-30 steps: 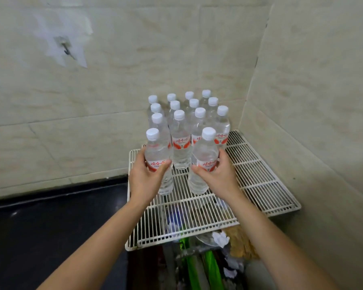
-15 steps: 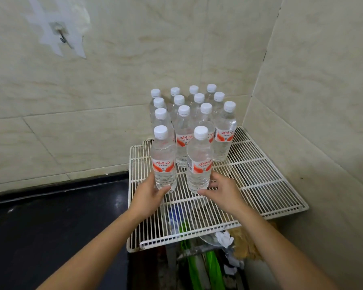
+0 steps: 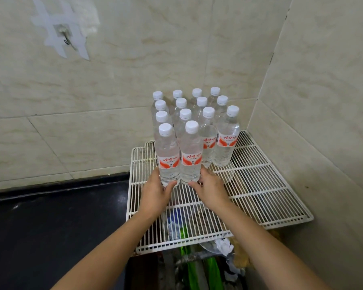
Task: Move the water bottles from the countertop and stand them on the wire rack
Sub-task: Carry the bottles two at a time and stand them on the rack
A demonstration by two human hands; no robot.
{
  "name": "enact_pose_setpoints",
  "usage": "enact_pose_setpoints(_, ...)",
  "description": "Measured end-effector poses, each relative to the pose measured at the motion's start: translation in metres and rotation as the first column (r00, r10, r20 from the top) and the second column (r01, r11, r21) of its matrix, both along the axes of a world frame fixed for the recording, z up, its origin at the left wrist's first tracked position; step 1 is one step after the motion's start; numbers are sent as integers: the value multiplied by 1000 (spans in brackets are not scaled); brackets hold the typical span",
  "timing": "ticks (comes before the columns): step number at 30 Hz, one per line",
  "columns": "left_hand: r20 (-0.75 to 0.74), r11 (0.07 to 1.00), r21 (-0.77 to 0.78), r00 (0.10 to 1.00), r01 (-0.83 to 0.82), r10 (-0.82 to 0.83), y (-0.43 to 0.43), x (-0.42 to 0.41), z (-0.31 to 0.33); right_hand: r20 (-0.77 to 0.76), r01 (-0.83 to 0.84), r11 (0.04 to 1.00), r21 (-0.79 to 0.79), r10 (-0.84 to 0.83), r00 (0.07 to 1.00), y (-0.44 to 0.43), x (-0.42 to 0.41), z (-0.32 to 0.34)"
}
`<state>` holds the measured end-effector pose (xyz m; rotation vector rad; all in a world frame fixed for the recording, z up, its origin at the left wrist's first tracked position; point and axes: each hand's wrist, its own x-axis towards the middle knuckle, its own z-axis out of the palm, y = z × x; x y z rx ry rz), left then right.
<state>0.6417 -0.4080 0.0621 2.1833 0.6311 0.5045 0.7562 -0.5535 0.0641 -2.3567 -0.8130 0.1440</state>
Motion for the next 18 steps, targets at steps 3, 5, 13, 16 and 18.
enact_pose_setpoints(3,-42,1000,-1,999,-12,12,3,3,-1,8,4,1000,3,-4,1000,0,2,-5)
enact_pose_setpoints(5,-80,1000,-13,997,9,-10,4,3,2,-7,-12,1000,-2,12,1000,-1,2,-7)
enact_pose_setpoints(13,-19,832,547,993,-87,116,22,-41,53,450,-49,951,307,-100,887,-8,-16,41)
enact_pose_setpoints(16,94,720,644,961,-258,260,30,-73,70,574,-146,929,339,-81,815,0,-21,64)
enact_pose_setpoints(18,133,645,685,929,-337,345,30,-99,73,647,-224,931,288,-16,762,9,-34,65)
